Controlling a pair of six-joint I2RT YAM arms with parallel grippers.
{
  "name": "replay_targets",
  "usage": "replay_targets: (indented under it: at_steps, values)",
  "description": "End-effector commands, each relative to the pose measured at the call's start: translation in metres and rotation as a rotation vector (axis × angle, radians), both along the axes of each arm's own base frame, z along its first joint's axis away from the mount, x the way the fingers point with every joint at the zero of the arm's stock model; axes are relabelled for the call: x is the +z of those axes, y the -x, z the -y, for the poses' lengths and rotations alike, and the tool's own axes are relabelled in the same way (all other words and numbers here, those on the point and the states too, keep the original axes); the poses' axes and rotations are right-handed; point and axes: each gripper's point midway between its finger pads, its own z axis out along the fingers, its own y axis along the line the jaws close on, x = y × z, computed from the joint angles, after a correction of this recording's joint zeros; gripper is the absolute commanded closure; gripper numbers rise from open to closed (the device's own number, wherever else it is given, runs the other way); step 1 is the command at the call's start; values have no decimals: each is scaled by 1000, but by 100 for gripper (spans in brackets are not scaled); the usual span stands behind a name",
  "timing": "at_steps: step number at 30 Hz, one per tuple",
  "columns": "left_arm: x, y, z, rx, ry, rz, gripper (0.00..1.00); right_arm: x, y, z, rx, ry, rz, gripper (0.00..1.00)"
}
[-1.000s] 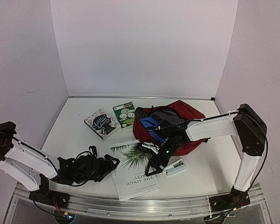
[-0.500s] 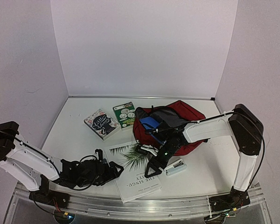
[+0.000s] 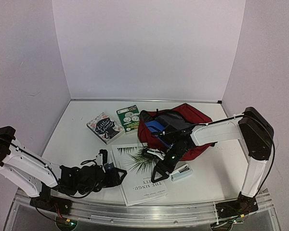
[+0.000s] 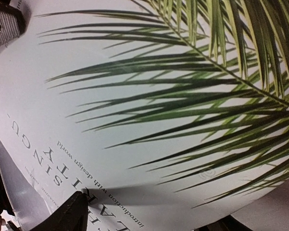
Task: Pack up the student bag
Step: Pick up the book from the center of the board.
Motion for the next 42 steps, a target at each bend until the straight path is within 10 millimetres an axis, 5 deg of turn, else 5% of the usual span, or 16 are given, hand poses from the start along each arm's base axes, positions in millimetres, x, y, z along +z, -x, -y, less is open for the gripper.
replay_targets:
  at_steps: [1,14,19,24,29,32,42]
  values:
    - [95,4,45,-98,263,153,47,41,-5,-24,50,-154,98,27]
    - [119,9,65,-166,343,208,38,50,-6,-31,62,-187,102,26]
    - [111,0,58,-91,281,160,53,62,-12,-32,48,-201,134,23]
    - [126,-9,38,-28,173,185,64,118,-41,-27,-20,-281,250,11]
    - [155,-16,28,-35,24,262,72,185,-65,7,-52,-311,386,2]
    - [171,-21,28,-61,-34,297,76,207,-67,29,-43,-290,437,2]
    - [199,-9,76,-500,-362,440,79,267,-56,88,40,-197,668,2]
